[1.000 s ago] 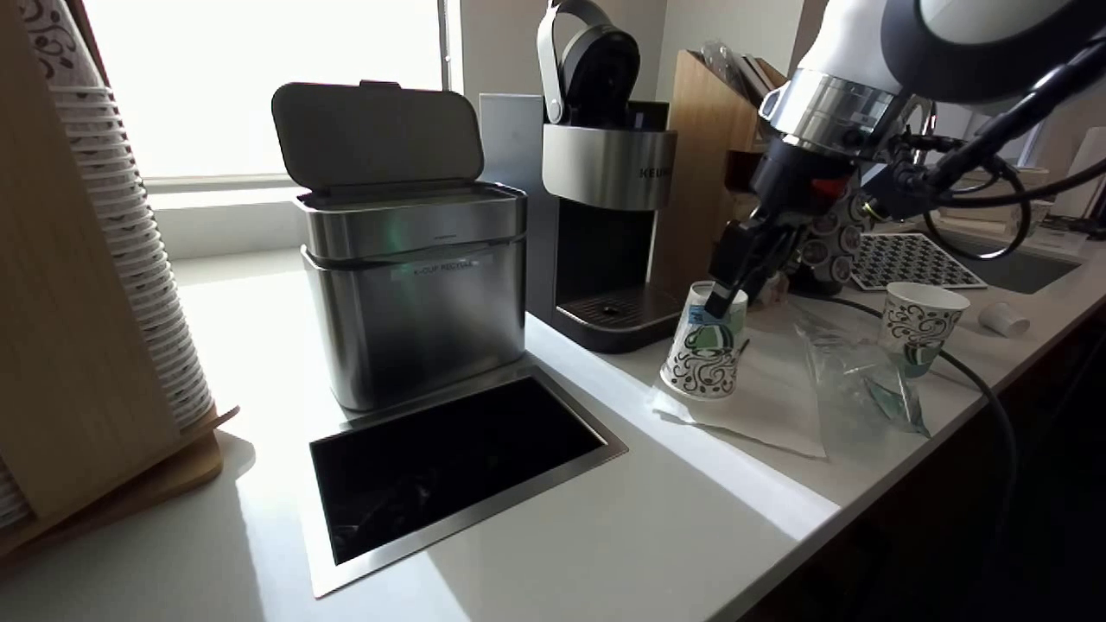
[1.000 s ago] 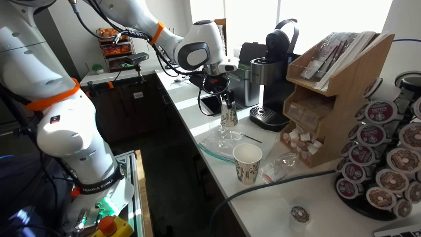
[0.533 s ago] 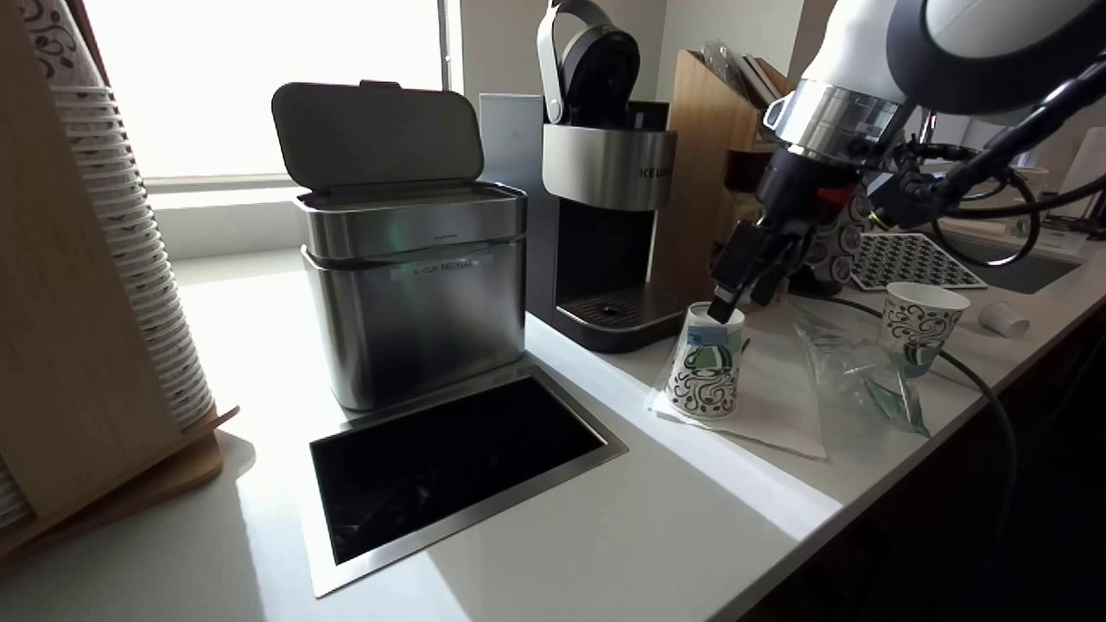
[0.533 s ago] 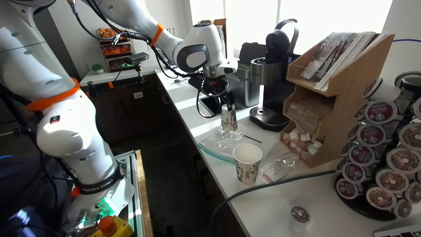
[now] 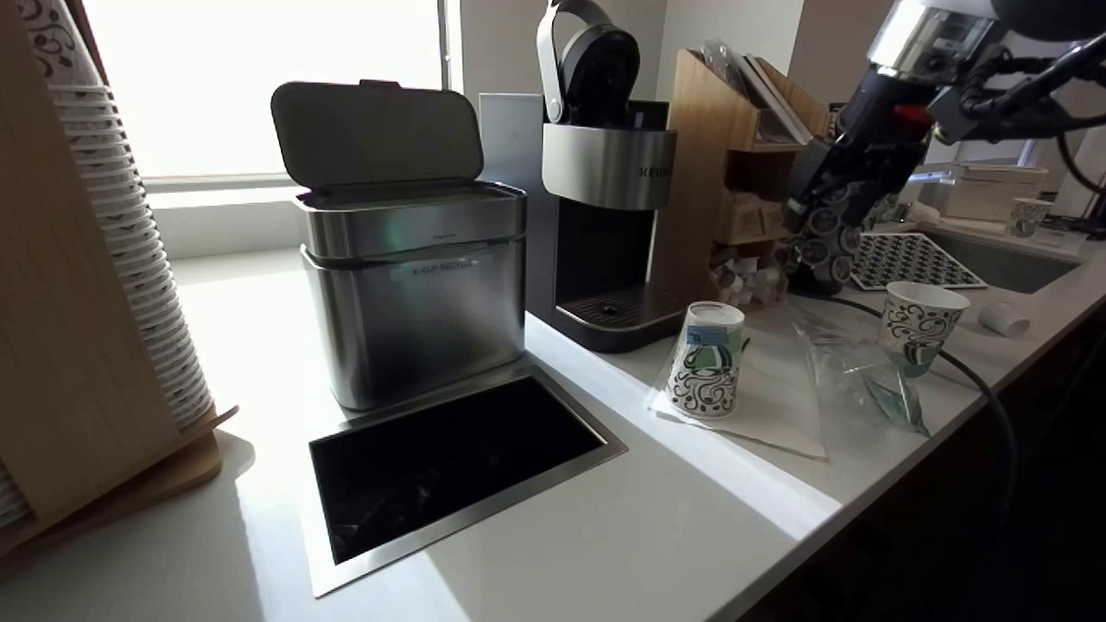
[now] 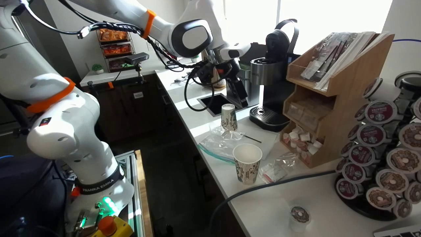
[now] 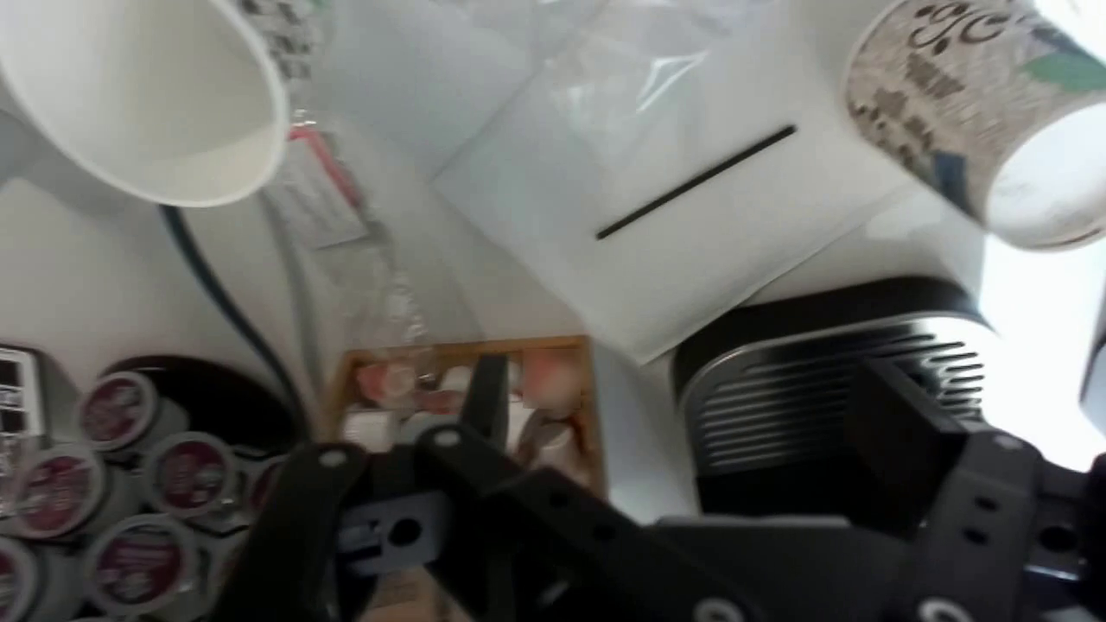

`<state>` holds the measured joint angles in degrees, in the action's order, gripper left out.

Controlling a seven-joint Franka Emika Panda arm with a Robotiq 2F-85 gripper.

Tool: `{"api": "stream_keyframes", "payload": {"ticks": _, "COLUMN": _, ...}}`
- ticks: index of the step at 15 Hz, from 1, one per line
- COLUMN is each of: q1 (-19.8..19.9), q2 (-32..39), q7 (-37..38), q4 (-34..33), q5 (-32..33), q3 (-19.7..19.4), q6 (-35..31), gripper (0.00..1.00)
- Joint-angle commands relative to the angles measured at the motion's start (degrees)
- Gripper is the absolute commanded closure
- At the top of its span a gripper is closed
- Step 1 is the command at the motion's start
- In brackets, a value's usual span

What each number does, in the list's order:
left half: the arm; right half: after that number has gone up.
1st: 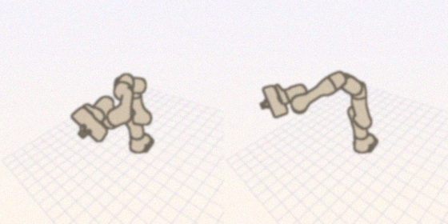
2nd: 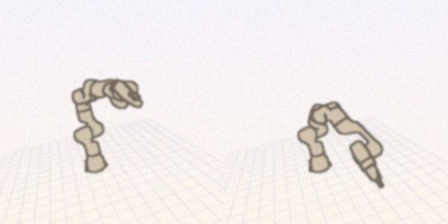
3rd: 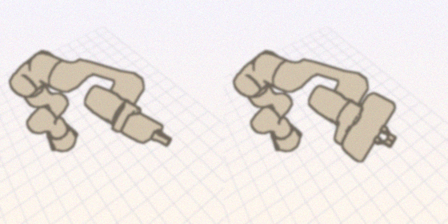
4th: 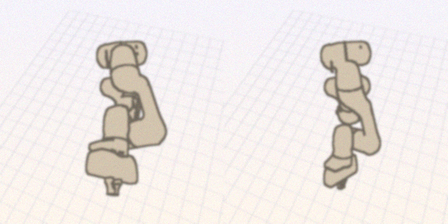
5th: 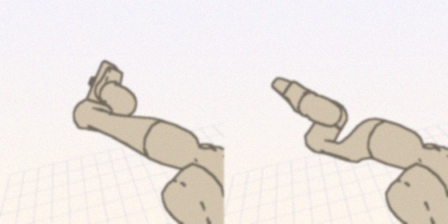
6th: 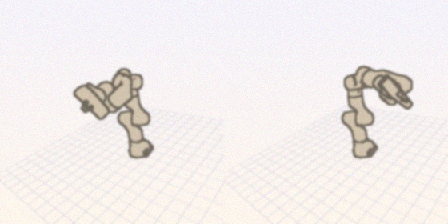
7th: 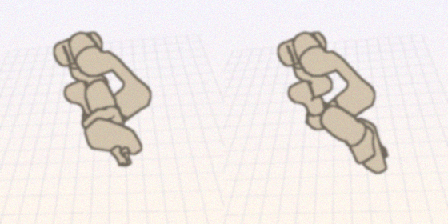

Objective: Stack the cups

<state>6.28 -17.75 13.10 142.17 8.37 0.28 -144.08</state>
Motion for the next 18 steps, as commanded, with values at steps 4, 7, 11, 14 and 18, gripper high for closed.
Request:
{"api": "stream_keyframes", "payload": {"ticks": 4, "q1": 12.1, "q2": -4.3, "q7": 7.9, "q4": -2.7, "q5": 5.4, "q3": -3.8, "q6": 5.6, "gripper": 0.0}}
{"api": "stream_keyframes", "payload": {"ticks": 7, "q1": 16.9, "q2": -3.4, "q7": 13.3, "q4": -3.9, "q5": 8.0, "q3": -4.5, "q6": 6.8, "gripper": 0.0}}
{"api": "stream_keyframes", "payload": {"ticks": 11, "q1": 17.3, "q2": -3.5, "q7": 13.2, "q4": -3.1, "q5": 8.1, "q3": -5.7, "q6": 5.2, "gripper": 0.0}}
{"api": "stream_keyframes", "payload": {"ticks": 14, "q1": 17.4, "q2": -3.2, "q7": 14.2, "q4": -3.1, "q5": 8.3, "q3": -5.4, "q6": 5.2, "gripper": 0.0}}
{"api": "stream_keyframes", "payload": {"ticks": 18, "q1": 15.6, "q2": 1.7, "q7": 15.0, "q4": -9.0, "q5": -1.0, "q3": -7.9, "q6": 16.7, "gripper": 0.0}}
